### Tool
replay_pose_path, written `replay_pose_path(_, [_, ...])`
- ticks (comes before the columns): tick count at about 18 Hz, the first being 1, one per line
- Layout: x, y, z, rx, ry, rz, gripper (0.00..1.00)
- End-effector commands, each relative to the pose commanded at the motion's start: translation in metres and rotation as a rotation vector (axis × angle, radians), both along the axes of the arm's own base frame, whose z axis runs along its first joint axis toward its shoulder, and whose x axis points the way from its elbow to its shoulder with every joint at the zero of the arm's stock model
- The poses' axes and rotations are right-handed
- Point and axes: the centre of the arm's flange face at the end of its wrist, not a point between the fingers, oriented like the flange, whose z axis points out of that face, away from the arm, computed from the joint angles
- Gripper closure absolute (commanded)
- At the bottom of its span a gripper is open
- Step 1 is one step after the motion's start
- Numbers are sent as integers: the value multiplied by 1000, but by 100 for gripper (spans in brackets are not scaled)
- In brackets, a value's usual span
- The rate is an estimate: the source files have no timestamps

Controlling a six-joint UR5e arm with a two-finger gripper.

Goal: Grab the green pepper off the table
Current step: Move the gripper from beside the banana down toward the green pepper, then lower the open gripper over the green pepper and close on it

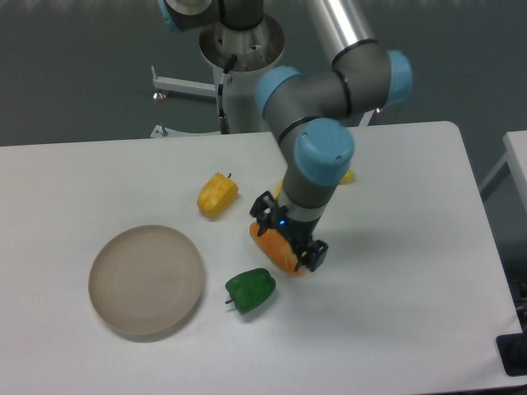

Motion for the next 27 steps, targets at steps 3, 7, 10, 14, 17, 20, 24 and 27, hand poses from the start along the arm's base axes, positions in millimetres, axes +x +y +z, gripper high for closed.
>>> replay_pose_path(3, [2, 5, -13, -10, -6, -9, 0])
replay_pose_path(7, [8, 10, -31, -23, -14, -38, 0])
replay_pose_path(10, [13, 17, -48, -28, -10, -58, 0])
replay_pose_path(14, [17, 22, -64, -32, -9, -65, 0])
replay_pose_path(17, [20, 24, -72, -37, -11, -70, 0])
replay_pose_path(20, [19, 28, -85, -43, 14, -73, 2])
replay_pose_path(24, [17, 28, -76, -34, 32, -76, 62])
replay_pose_path(27, [6, 22, -46, 7, 51, -61, 74])
